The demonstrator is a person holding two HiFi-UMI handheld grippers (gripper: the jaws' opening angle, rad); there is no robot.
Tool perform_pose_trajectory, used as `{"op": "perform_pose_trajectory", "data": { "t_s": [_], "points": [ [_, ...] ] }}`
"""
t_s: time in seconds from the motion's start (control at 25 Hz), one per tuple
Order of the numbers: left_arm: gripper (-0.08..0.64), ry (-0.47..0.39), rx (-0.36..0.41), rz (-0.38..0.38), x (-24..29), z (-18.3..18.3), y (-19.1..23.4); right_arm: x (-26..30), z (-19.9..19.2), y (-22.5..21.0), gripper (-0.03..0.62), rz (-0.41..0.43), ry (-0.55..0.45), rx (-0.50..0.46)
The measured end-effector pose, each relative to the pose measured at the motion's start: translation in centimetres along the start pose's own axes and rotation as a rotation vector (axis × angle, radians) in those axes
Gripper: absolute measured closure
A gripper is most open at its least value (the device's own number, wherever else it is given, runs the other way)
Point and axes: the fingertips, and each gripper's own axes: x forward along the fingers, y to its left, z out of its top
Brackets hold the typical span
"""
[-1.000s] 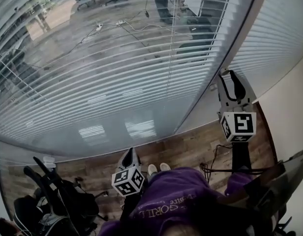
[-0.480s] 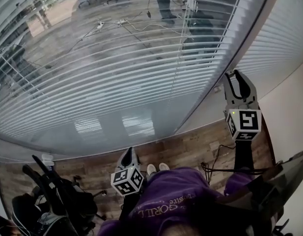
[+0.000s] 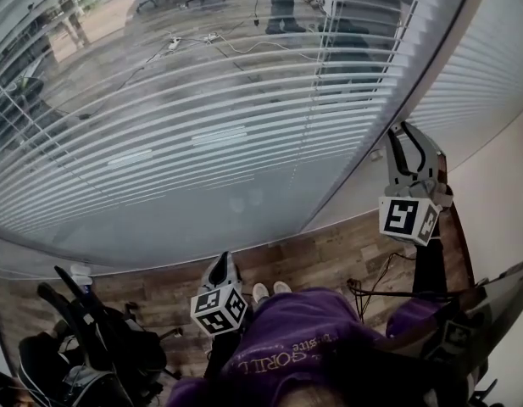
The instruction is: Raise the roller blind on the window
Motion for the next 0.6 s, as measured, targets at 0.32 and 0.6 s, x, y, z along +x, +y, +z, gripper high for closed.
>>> {"op": "perform_pose_trajectory", "data": {
  "t_s": [0.32, 0.6],
  "points": [
    [0.560, 0.005, -0.004, -0.001, -0.09, -0.53, -0.02, 0.09, -0.16, 0.69, 0.468, -0.051, 0.021, -0.291],
    [0.560, 0.007, -0.002, 0.002, -0.23, -0.78, -0.10, 0.05, -0.30, 0.25, 0.468, -0.011, -0.048, 0.155]
  ]
}}
